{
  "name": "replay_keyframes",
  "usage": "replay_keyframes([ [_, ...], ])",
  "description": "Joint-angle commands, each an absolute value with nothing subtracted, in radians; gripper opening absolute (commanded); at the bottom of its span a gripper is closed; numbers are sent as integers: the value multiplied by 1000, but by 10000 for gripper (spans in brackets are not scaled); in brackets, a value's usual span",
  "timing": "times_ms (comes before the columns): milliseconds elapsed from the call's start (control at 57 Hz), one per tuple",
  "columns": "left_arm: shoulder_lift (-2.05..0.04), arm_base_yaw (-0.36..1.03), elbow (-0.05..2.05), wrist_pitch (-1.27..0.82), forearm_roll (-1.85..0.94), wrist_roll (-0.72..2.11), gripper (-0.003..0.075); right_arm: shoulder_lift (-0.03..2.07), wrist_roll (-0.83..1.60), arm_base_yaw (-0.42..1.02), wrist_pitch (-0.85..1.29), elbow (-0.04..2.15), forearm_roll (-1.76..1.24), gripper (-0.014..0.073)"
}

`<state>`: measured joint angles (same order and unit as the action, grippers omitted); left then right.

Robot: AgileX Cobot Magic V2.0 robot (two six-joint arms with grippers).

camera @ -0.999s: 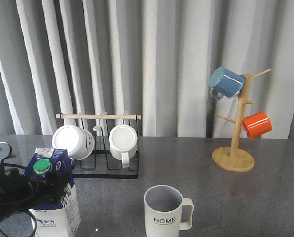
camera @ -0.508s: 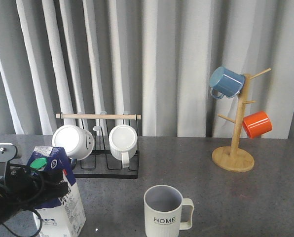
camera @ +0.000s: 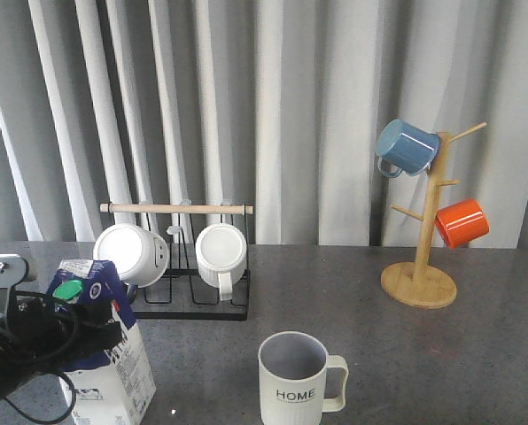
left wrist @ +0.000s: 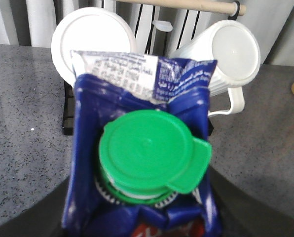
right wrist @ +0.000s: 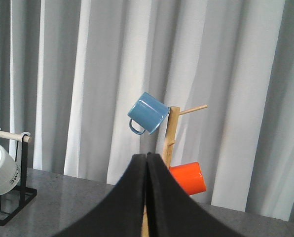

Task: Place milk next to cup
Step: 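Lift the milk carton with the left gripper and carry it beside the mug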

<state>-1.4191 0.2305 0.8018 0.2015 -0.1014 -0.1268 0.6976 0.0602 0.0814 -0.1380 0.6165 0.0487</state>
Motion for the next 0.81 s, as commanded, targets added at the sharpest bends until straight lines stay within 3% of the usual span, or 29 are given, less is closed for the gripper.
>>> replay_keyframes([
  [0, -1347, 260, 858, 283, -236, -36, 164, 693, 70, 76, -216, 648, 56, -8],
  [140, -1298, 363, 896, 339, -692, 418, 164, 693, 70, 76, -216, 648, 56, -8],
  [316, -1333, 564, 930, 670, -1273, 969, 164, 693, 70, 76, -213, 648, 56, -8],
  [403, -1381, 640, 954, 745, -1329, 998, 164, 693, 70, 76, -215, 648, 56, -8],
  [789, -1583, 768, 1109, 667, -1324, 989, 164, 693, 70, 76, -215, 648, 56, -8],
])
